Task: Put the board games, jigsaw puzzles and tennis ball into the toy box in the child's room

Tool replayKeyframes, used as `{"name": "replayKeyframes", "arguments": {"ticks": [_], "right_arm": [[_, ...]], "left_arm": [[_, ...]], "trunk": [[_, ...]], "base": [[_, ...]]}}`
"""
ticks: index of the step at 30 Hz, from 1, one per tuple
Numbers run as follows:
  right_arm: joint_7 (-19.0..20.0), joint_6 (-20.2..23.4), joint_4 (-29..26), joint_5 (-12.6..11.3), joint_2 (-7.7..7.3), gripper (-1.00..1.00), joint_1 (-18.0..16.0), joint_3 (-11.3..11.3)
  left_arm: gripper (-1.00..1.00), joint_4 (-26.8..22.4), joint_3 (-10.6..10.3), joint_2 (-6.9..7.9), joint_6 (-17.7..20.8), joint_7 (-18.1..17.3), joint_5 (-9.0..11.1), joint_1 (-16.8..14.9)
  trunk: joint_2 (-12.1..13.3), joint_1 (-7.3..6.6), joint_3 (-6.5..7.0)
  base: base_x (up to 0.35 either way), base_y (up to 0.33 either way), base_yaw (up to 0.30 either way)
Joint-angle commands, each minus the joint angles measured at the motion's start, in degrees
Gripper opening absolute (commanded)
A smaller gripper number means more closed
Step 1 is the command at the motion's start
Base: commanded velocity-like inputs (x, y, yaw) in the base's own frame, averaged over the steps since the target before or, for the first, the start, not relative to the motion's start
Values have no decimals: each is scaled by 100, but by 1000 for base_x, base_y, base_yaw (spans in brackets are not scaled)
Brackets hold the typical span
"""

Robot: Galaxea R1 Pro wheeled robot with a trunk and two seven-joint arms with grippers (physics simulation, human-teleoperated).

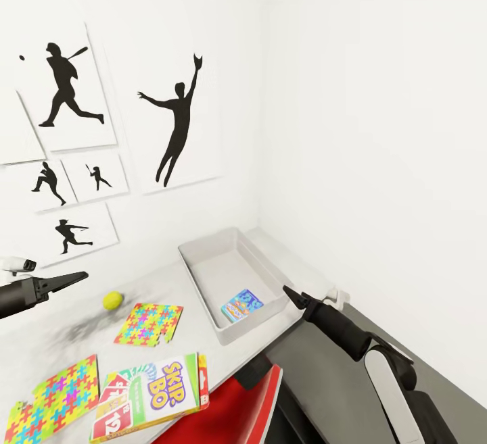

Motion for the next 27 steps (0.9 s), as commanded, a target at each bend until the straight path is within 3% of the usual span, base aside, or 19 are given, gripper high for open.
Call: {"name": "replayKeyframes", "arguments": {"ticks": [1,27], "right_arm": [[-6,34,-3,-45,-4,100,-5,2],[-6,8,-8,-38,0,100,-2,11]], "left_arm": [[100,0,0,1,61,-26,-6,-5],[100,-9,-13,-9,61,-26,-2,-5]], "trunk": [[-9,2,-10],[-9,2,52]], "base": [[0,0,0],[0,0,0]]}}
